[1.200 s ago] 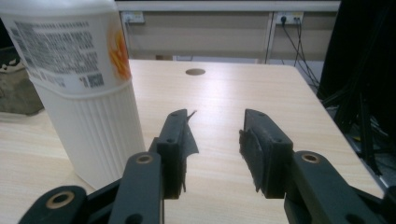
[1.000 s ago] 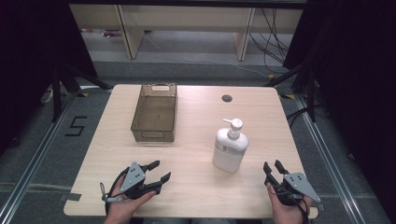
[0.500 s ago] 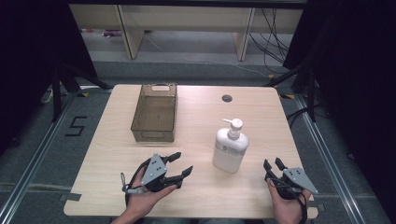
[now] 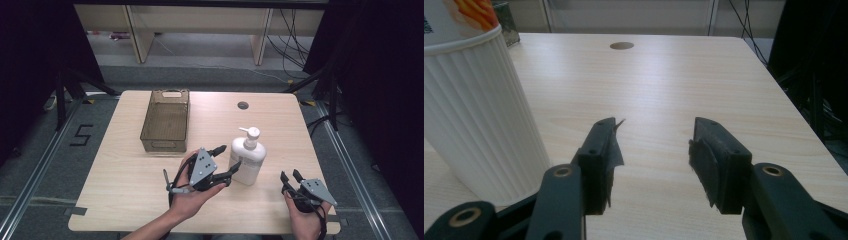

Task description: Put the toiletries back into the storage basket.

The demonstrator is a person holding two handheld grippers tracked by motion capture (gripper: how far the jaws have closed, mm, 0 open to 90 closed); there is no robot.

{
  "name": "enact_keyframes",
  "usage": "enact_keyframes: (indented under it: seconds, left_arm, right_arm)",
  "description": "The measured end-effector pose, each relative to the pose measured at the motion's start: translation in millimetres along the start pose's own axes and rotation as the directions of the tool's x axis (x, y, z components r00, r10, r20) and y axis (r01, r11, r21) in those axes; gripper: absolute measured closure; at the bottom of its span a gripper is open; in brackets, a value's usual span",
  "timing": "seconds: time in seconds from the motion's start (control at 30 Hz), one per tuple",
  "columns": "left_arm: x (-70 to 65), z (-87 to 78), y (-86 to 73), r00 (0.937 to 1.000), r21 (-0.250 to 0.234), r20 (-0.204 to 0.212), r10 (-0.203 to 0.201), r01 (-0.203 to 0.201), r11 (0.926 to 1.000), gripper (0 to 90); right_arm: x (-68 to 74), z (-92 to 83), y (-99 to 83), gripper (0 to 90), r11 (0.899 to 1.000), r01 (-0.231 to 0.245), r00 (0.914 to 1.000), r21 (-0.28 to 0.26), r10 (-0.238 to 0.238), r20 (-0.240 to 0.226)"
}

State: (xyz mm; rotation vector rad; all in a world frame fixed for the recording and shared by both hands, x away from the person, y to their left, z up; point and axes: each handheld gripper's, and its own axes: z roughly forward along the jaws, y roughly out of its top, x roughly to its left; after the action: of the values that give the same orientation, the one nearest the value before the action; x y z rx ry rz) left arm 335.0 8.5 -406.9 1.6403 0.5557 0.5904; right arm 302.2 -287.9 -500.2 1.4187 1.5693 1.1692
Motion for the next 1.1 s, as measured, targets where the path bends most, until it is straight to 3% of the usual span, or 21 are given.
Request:
enact_keyframes:
  seconds: [0.07,0.23,0.3,0.33,0.4,0.57,0.6,0.67,0.7,0.8,0.9,1.1]
  left_arm:
    - [-2.0,4.2,2.8,1.0000,-0.002,-0.005,-0.005,0.005,1.0000,36.7]
    - [-10.0,21.4,11.3,0.9978,-0.004,-0.067,-0.001,0.000,1.0000,37.1]
    - [-12.4,26.9,13.8,0.9962,-0.010,-0.086,-0.010,0.009,0.9999,37.4]
    - [-13.1,29.1,15.5,0.9951,-0.008,-0.098,-0.010,0.010,0.9999,37.4]
    - [-17.2,35.5,20.6,0.9929,-0.010,-0.119,0.000,-0.002,1.0000,37.5]
    - [-22.9,44.2,25.9,0.9909,-0.005,-0.134,-0.001,0.000,1.0000,37.8]
    - [-24.7,47.4,27.5,0.9881,-0.006,-0.154,-0.002,0.001,1.0000,39.1]
    - [-25.5,50.5,28.7,0.9867,-0.003,-0.162,-0.006,0.005,1.0000,39.4]
    - [-25.6,52.0,29.0,0.9856,-0.002,-0.169,-0.010,0.010,1.0000,39.4]
    - [-24.7,55.0,29.9,0.9835,0.005,-0.180,-0.014,0.015,0.9999,39.5]
    - [-24.1,56.3,30.7,0.9823,0.001,-0.187,-0.017,0.018,0.9998,39.7]
    - [-24.6,58.7,33.8,0.9807,-0.002,-0.194,-0.020,0.020,0.9998,40.1]
  right_arm:
    - [-0.7,-0.3,0.5,53.2,1.000,-0.001,1.0000,-0.002,0.001,-0.001]
    - [-0.2,0.2,0.9,53.1,1.000,-0.014,0.9999,-0.014,0.014,-0.005]
    - [-0.5,-0.7,1.0,53.0,1.000,-0.006,1.0000,0.005,0.006,-0.002]
    - [-2.6,0.0,1.5,53.0,0.999,0.030,0.9995,0.010,-0.030,-0.009]
    - [-2.1,1.5,1.1,52.9,1.000,0.027,0.9994,-0.001,-0.027,-0.022]
    - [-1.6,2.4,1.2,52.9,1.000,0.021,0.9996,-0.013,-0.021,-0.020]
    - [0.5,1.3,1.0,52.8,1.000,-0.010,0.9999,-0.004,0.010,-0.011]
    - [0.9,0.9,1.2,52.8,1.000,-0.012,0.9999,0.002,0.012,-0.005]
    - [-0.4,0.8,1.6,52.8,1.000,0.006,0.9999,0.011,-0.006,-0.010]
    - [1.3,2.1,0.7,52.7,1.000,-0.005,0.9998,0.000,0.005,-0.017]
    - [-1.2,2.4,1.3,52.7,0.999,0.035,0.9991,0.000,-0.035,-0.023]
    - [0.0,2.9,1.0,52.6,1.000,0.018,0.9994,-0.002,-0.018,-0.030]
